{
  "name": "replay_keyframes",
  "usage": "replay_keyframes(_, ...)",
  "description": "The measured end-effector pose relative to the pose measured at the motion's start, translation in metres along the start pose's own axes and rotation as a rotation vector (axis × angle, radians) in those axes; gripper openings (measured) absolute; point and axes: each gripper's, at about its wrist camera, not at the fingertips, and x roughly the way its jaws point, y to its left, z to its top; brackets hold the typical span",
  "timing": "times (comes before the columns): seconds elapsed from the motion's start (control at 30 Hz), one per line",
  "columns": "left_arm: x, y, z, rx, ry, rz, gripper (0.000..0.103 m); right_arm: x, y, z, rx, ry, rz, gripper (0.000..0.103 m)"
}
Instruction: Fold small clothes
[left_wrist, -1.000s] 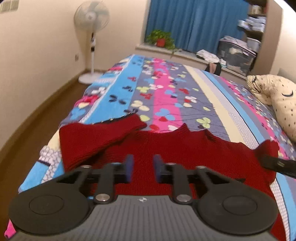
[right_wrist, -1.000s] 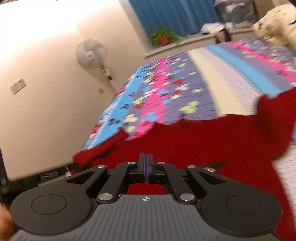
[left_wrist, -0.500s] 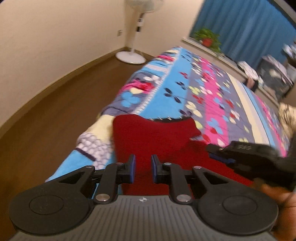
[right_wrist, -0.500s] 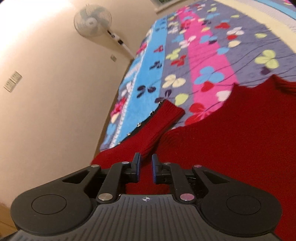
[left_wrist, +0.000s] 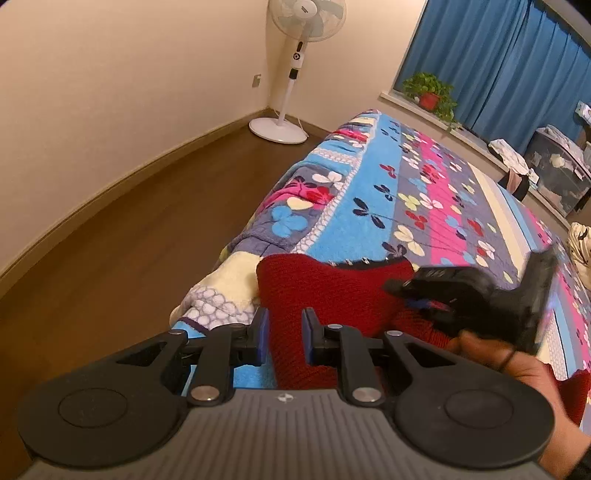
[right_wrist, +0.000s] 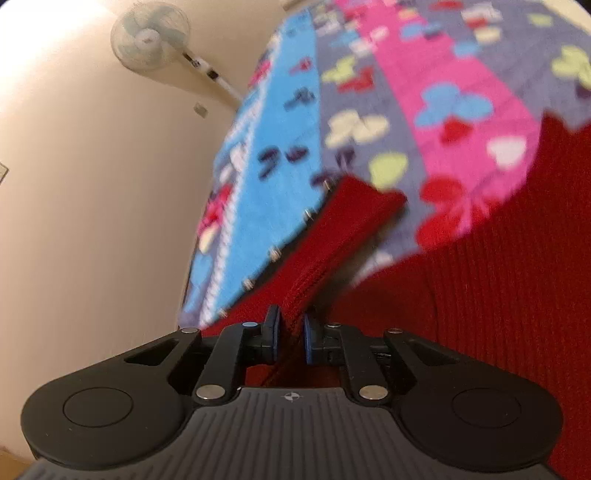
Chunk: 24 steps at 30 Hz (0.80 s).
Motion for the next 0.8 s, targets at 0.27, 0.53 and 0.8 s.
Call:
replay_keyframes(0.27, -0.012, 0.0, 0.002, 0.004, -0.041, -0.008, 0.019, -0.182, 0.025, -0.01, -0.277, -0.473, -0.061, 0.011)
replay_keyframes(0.53, -0.012, -0.032, -0.009, 0.084, -0.028, -0.049, 0.021, -0.241, -0.155, -0.079, 0.102, -0.444, -0.507, 0.015)
replay_keyframes(0.8, -0.001, -0.048, -0.021, 0.154, 0.02, -0.082, 0.022, -0.251, -0.237, -0.092, 0.313, -0.405, -0.374, 0.03)
